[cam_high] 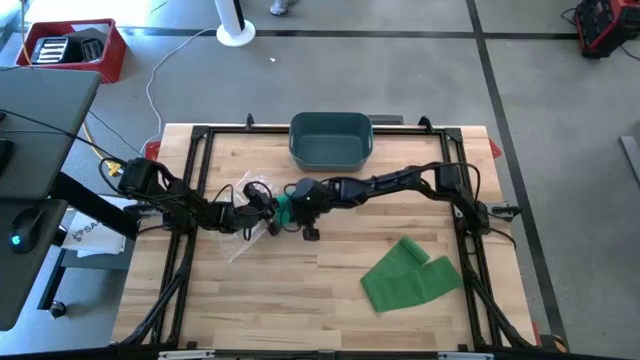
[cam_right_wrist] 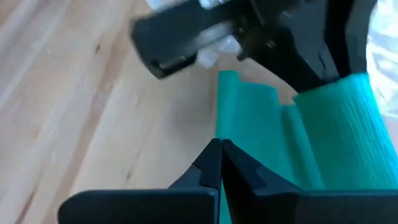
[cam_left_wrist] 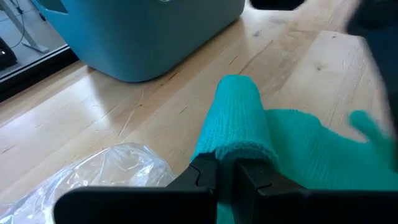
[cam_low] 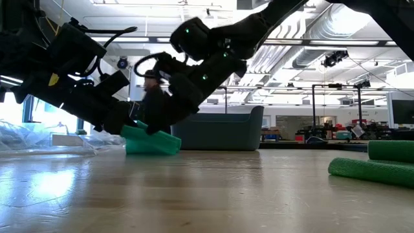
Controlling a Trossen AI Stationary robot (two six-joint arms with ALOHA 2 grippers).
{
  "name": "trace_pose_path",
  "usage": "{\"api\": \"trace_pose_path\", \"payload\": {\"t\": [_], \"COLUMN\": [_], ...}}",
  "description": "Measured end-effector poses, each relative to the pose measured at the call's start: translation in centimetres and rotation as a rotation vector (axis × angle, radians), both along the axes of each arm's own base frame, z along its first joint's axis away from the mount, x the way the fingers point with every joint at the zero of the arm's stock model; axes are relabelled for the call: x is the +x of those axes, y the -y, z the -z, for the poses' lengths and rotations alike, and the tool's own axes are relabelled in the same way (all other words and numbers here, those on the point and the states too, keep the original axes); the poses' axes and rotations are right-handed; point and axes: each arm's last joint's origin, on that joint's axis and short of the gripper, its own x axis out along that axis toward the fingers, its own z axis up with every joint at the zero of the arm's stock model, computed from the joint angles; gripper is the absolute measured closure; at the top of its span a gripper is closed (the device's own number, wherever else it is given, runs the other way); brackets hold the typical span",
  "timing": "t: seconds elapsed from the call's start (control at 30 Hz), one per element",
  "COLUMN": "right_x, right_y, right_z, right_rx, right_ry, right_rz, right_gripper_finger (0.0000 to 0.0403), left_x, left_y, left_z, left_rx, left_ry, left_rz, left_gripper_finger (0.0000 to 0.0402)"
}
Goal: Roll bandage
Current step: Roll the blue bandage
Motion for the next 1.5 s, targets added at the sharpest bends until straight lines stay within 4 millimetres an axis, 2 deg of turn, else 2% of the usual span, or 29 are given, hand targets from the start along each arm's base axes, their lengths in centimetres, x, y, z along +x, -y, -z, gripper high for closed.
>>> {"api": "trace_pose_path", "payload": {"t": [0.1, 0.2, 0.43, 0.67, 0.9, 1.03, 1.17, 1.5], "right_x": [-0.2, -0.6, -1.2, -1.1, -0.6, -0.3, -1.1, -2.3], "right_y": [0.2, -0.4, -1.8, -1.8, -1.3, 0.6, 1.6, -0.2], "right_z": [0.1, 0.4, 1.0, 1.1, 0.3, -0.1, 1.1, 3.1], "right_rx": [0.047, 0.057, -0.061, -0.210, -0.146, -0.085, -0.072, -0.101], "right_ry": [-0.015, -0.053, -0.110, -0.123, -0.085, -0.046, -0.076, -0.111], "right_rz": [-0.045, -0.132, -0.270, -0.196, -0.199, -0.106, -0.072, -0.155], "right_gripper_finger": [0.0402, 0.0402, 0.0402, 0.0397, 0.0342, 0.0329, 0.0339, 0.0392], "left_x": [0.0, 0.0, 0.0, 0.0, 0.0, 0.0, -0.1, -0.3], "left_y": [0.0, 0.0, -0.1, -0.1, 0.4, 0.5, 0.4, 0.3], "left_z": [0.0, 0.0, -0.1, -0.1, -0.1, -0.1, -0.1, 0.2], "left_rx": [0.002, 0.006, 0.015, 0.007, 0.002, 0.001, 0.002, 0.026], "left_ry": [0.000, 0.000, 0.018, 0.025, 0.025, 0.024, 0.023, -0.017], "left_rz": [-0.002, -0.010, -0.050, -0.052, -0.025, -0.018, -0.022, -0.055], "left_gripper_finger": [0.0392, 0.0392, 0.0392, 0.0392, 0.0392, 0.0392, 0.0392, 0.0392]}}
